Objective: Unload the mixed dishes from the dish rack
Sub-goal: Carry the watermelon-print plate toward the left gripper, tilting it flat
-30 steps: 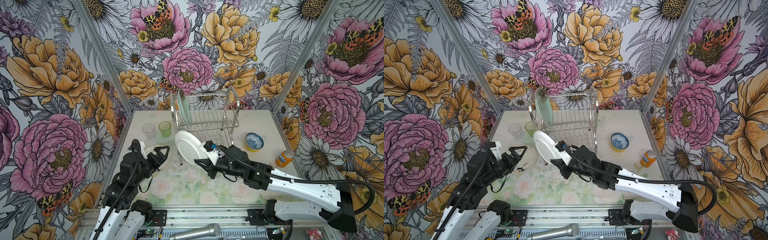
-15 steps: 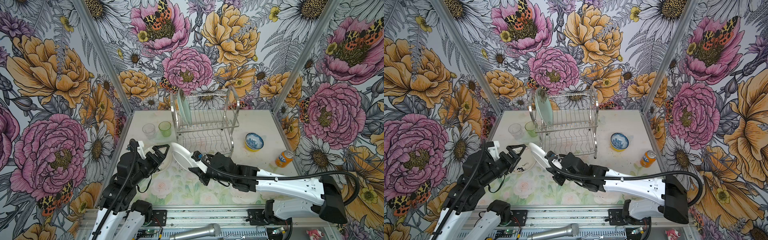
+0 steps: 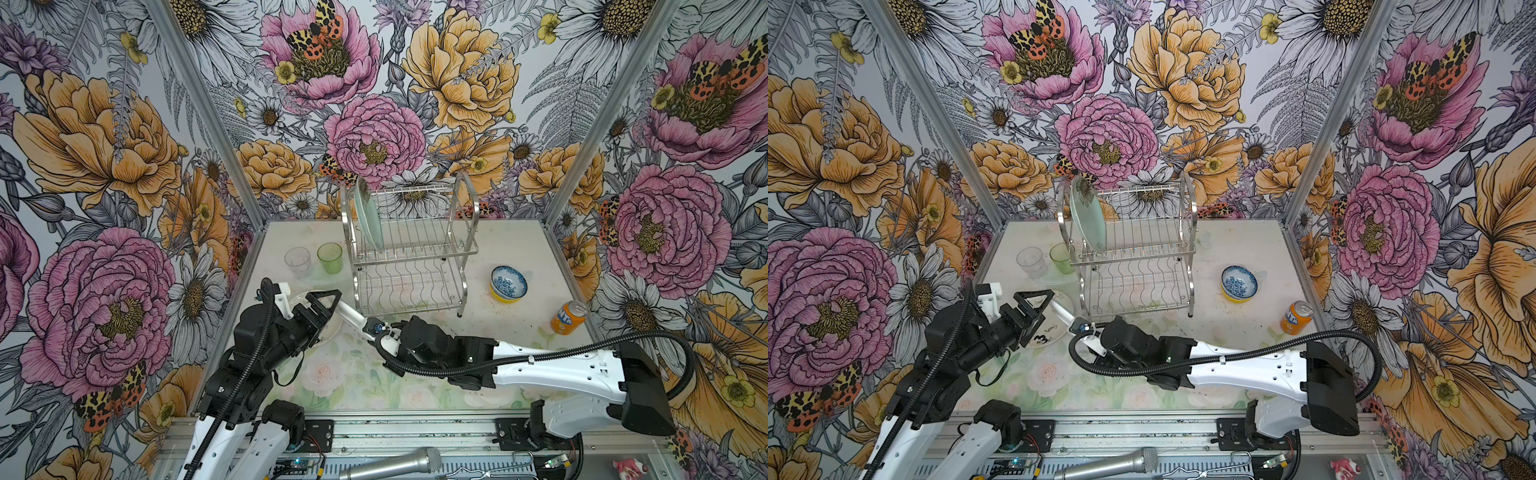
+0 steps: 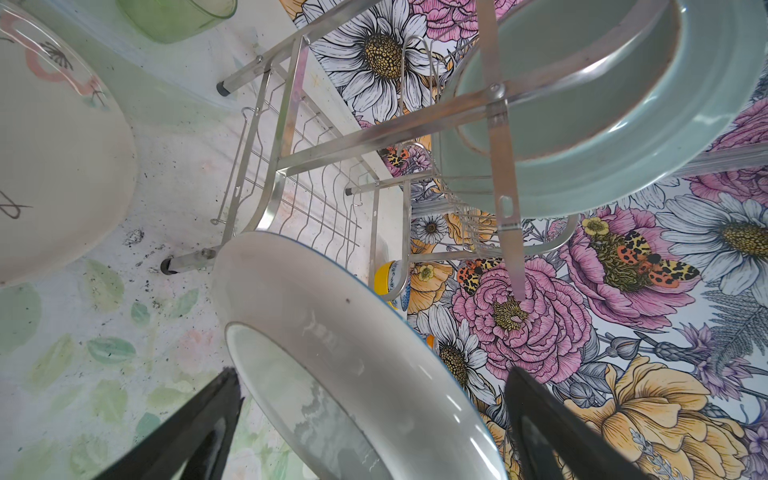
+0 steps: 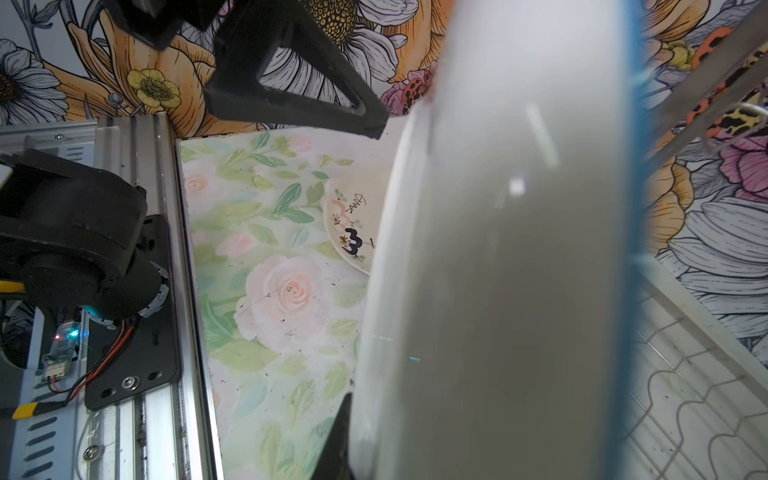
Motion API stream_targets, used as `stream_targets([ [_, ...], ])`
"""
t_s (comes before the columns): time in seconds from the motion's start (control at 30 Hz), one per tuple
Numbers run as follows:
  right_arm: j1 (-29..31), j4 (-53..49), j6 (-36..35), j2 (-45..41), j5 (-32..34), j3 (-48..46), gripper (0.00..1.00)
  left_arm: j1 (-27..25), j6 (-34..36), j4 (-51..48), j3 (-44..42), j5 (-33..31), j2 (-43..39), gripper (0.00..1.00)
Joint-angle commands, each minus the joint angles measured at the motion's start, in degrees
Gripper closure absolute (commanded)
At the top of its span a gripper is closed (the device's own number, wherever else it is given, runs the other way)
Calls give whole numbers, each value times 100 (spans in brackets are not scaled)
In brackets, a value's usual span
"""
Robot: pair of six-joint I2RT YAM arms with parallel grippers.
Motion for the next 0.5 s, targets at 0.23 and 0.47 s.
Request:
stream_targets([
  [0.23,550,724,-1145,501,1653,837,100,-27,-184,176,-153,260,-91,1],
  [0.47,942,830,-1900,1012,2786,1078,100,-21,-212,332,-380,416,-15,1],
])
